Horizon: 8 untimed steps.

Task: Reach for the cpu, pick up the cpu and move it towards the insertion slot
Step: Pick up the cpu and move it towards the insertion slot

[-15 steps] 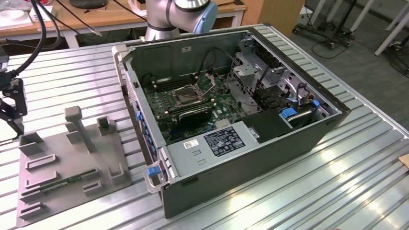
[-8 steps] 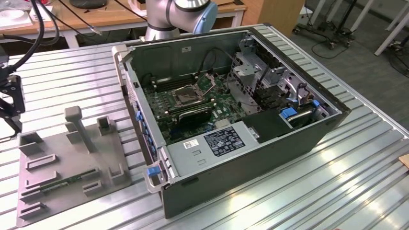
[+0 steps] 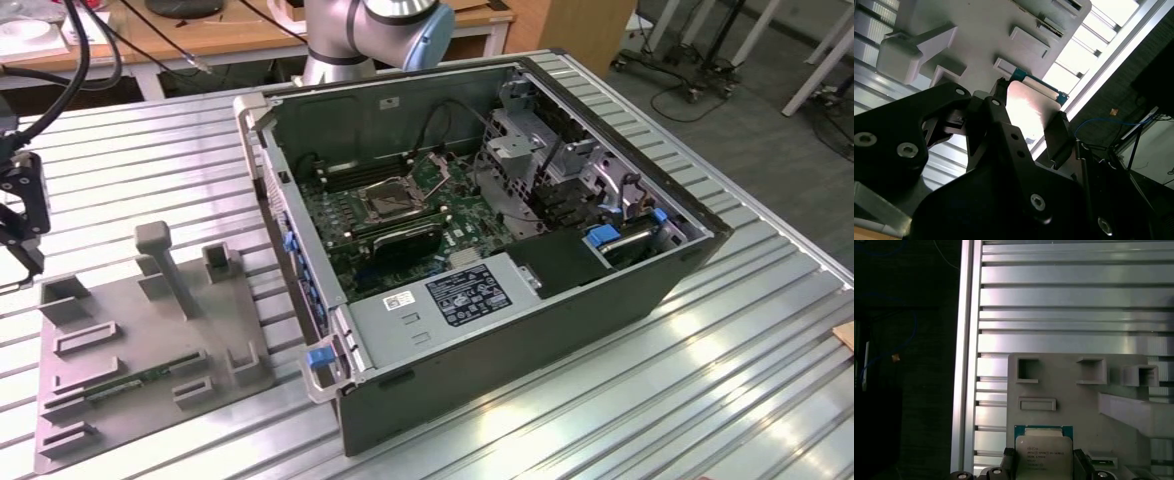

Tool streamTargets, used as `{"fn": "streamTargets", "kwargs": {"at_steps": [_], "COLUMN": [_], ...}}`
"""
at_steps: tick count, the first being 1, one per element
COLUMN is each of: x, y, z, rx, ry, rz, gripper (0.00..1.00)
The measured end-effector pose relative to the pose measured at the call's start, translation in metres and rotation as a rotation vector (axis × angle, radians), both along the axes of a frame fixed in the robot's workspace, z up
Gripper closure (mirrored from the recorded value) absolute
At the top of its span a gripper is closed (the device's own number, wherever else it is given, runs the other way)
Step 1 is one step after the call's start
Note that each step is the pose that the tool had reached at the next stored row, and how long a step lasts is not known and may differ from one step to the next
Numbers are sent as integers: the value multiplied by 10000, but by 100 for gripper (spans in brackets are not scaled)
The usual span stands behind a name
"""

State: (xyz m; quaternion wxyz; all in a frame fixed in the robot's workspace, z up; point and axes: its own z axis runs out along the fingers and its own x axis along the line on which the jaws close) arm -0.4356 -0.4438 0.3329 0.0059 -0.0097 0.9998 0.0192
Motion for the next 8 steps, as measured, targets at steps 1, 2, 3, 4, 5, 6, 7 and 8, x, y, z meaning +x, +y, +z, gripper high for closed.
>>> {"fn": "streamTargets", "kwargs": {"at_steps": [1,2,3,4,5,6,7,8], "x": [0,0,0,0,0,0,0,-1], "y": [0,0,0,0,0,0,0,0], "z": [1,1,11,21,21,21,22,26], "rx": [-1,0,0,-1,0,0,0,-2], "ry": [1,0,1,1,1,0,1,2], "rz": [0,-1,-1,0,0,-1,0,0], "gripper": [46,46,46,46,46,46,46,46]}}
